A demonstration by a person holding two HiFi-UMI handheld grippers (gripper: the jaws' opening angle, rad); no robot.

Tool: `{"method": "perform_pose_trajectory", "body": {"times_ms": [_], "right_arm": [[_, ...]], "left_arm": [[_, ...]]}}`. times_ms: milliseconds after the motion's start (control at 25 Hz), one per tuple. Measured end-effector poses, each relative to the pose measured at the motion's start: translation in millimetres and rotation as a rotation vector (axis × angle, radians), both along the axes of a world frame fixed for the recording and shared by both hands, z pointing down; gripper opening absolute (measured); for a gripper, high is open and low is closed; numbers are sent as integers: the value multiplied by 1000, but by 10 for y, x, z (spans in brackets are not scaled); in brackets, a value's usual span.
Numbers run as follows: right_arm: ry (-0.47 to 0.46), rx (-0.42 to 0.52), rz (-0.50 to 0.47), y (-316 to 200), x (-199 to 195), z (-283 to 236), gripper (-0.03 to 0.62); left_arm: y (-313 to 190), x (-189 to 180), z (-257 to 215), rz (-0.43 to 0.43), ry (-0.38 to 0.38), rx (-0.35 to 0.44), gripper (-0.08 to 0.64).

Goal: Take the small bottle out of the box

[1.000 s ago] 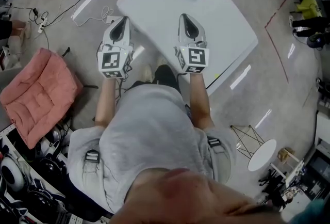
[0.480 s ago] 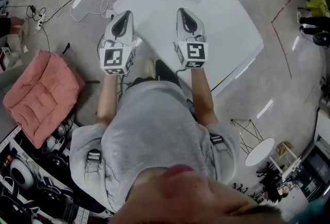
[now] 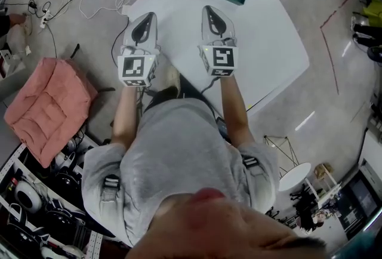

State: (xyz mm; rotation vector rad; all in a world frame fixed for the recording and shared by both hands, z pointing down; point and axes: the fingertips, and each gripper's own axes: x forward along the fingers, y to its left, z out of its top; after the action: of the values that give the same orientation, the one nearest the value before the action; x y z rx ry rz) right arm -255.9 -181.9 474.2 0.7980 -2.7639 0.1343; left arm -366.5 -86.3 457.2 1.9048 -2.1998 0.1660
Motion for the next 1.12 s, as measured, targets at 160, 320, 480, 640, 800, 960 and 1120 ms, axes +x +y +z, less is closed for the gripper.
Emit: {"method": "perform_pose_trajectory", "body": {"times_ms": [160, 320, 480, 640, 800, 960, 1120], "right_arm": [[17, 0, -22, -162, -154, 190, 3], [25, -28, -25, -289, -238, 376, 3], [25, -49, -10, -455, -298, 539, 3], [21, -64, -2, -610, -323, 659, 3], [8, -83, 8, -767, -371, 783, 3], [16, -89, 6, -839, -423, 914, 3], [27, -63, -1, -883, -517, 960, 6]], "left_arm": [[-156, -82, 185, -10, 13, -22, 12], [-267, -160, 336, -21, 23, -39, 12], [-400, -234, 478, -22, 29, -46, 12], [-517, -286, 617, -20, 29, -49, 12], [-627, -341, 773, -21, 33, -62, 12], [-730, -357, 885, -16, 34, -66, 12], [-779, -371, 938, -16, 43, -70, 12]]}}
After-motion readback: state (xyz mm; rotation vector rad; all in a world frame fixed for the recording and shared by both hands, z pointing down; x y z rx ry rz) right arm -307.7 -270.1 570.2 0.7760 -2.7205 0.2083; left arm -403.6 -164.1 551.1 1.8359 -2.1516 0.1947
